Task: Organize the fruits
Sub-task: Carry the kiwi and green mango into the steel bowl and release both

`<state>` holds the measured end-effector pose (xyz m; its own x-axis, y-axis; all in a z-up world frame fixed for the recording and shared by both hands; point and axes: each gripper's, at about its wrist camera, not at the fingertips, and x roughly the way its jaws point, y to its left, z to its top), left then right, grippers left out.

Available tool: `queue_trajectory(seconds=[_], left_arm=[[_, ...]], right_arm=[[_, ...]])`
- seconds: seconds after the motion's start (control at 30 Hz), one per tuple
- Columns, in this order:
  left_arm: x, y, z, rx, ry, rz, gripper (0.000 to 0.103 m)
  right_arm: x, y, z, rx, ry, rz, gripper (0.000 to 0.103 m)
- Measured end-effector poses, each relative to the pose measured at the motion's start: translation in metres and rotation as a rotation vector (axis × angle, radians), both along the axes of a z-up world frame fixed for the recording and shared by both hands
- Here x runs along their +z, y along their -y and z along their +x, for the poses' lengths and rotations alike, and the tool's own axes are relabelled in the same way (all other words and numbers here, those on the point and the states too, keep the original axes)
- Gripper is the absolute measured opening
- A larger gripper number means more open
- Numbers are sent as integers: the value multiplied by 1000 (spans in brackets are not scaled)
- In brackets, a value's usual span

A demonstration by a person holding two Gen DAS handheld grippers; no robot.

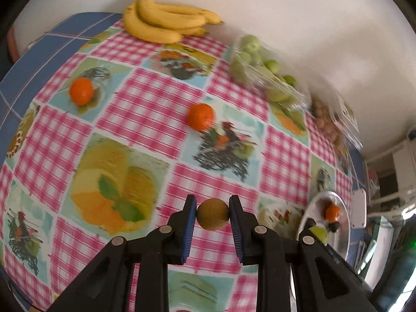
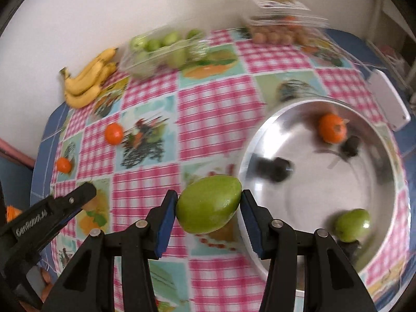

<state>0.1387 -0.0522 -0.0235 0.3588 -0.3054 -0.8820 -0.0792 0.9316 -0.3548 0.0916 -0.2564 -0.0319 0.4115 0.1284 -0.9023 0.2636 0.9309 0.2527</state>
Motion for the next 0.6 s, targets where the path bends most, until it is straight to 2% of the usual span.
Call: queue_trajectory(seconds=[0.43,0.6], left_arm=[[5,89,-30,-234,28,49,27],[7,127,-47,-348,61,101,27]], right_arm=[[-3,100,-35,-243,-22,5,51],[-3,127,-47,-311,-23,13,51]])
